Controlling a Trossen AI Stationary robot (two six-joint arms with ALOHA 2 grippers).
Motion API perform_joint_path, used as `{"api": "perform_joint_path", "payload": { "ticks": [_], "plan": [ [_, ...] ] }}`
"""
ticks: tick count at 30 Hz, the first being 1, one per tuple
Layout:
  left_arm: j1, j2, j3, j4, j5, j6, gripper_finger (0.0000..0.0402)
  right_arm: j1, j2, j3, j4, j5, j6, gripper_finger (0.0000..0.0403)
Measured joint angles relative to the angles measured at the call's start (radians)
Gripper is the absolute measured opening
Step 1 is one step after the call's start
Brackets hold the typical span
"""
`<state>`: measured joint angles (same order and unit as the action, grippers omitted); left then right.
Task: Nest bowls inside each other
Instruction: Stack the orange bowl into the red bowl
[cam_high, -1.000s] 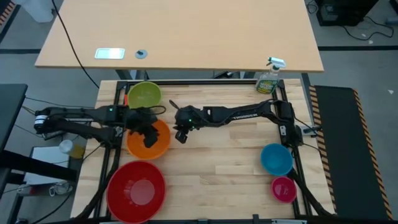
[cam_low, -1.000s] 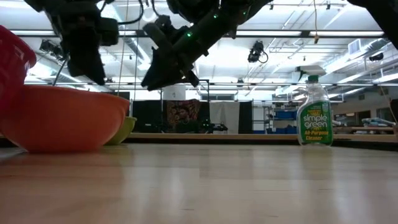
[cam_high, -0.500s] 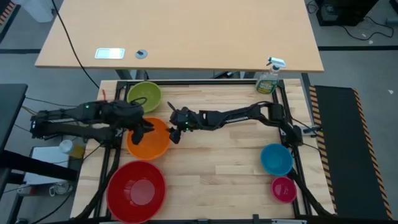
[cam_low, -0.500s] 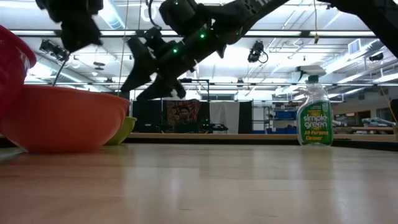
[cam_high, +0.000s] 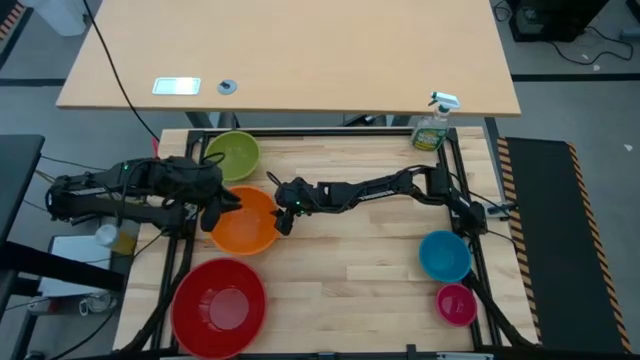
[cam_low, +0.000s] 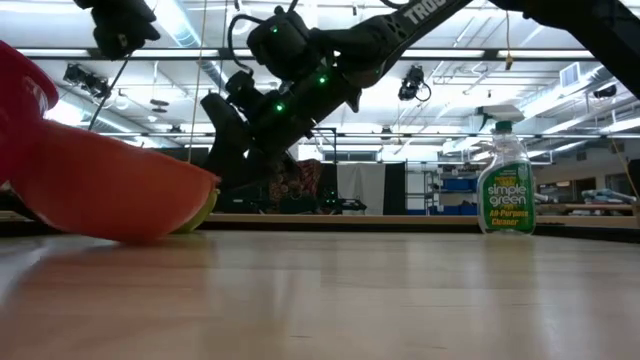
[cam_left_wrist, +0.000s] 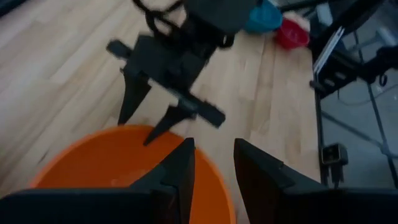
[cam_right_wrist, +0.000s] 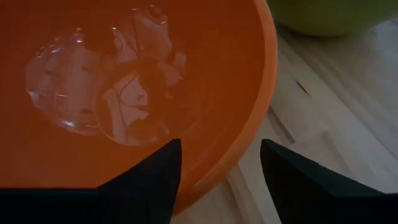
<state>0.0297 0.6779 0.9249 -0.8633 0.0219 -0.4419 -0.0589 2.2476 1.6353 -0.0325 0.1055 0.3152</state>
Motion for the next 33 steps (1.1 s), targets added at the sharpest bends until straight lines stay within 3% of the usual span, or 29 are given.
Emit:
{"api": "perform_joint_path", "payload": {
  "ticks": [7,18,26,33],
  "plan": [
    [-0.044,-0.001,0.000,-0.046,0.002,-0.001,0.0116,0.000,0.000,0.041,-0.104,-0.078,0.078,0.0165],
    [-0.058,0.000,0.047,-0.034,0.050,0.005,0.0116,-0.004,0.000,0.063,-0.123,-0.032,0.127,0.0030],
    [-0.057,0.000,0.124,-0.056,0.025,0.096,0.0116,-0.041,-0.002,0.063,-0.150,-0.017,0.143,0.0025],
    [-0.109,0.026,0.124,-0.193,0.325,-0.035,0.0116,-0.074,-0.064,0.062,-0.234,-0.040,0.132,0.0028]
  ]
}}
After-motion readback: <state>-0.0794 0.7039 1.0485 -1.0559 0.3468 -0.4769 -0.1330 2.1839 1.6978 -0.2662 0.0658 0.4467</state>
